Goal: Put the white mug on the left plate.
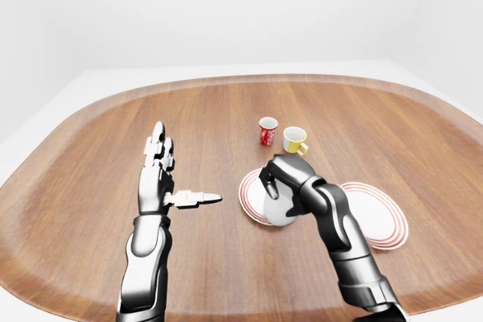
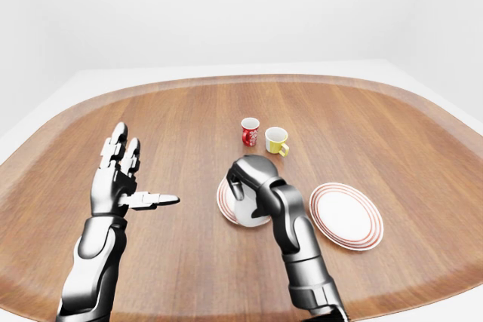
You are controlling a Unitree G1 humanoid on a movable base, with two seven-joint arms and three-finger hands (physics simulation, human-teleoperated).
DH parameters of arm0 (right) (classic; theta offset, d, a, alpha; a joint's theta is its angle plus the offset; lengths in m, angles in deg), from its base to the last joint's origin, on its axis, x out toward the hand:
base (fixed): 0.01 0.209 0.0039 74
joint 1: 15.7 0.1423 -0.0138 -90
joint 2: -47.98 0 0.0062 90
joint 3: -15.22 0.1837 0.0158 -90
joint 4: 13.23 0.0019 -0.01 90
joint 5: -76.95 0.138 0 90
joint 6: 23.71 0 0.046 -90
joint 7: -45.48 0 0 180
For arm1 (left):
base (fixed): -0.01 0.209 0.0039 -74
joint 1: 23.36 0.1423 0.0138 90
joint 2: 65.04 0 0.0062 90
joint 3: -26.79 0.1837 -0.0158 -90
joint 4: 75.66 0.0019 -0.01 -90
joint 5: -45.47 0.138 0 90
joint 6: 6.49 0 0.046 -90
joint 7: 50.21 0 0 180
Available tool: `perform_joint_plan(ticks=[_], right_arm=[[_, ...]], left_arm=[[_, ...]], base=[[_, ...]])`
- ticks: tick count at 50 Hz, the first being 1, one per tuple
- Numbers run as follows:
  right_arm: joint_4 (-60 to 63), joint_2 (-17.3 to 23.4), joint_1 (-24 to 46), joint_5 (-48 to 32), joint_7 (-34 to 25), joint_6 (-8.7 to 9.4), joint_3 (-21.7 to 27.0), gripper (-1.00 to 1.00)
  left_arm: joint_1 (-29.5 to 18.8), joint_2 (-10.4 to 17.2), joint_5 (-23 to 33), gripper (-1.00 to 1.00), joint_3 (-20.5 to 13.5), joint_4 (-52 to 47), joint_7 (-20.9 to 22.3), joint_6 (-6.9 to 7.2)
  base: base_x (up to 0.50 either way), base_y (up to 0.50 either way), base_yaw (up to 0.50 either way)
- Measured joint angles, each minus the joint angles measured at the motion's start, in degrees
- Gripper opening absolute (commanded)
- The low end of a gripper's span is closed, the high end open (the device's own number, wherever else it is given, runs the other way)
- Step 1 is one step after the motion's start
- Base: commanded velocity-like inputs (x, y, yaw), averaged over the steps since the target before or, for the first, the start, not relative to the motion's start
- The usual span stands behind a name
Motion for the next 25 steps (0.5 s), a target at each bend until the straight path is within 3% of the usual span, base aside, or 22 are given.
perform_joint_plan(ticks=[25], right_arm=[[-39.6, 0.4, 18.8, -6.9, 23.9, 0.00, -0.8, -1.00]], left_arm=[[0.1, -0.1, 0.1, 0.99, 0.2, 0.2, 0.2, 0.00]], base=[[0.00, 0.00, 0.00]])
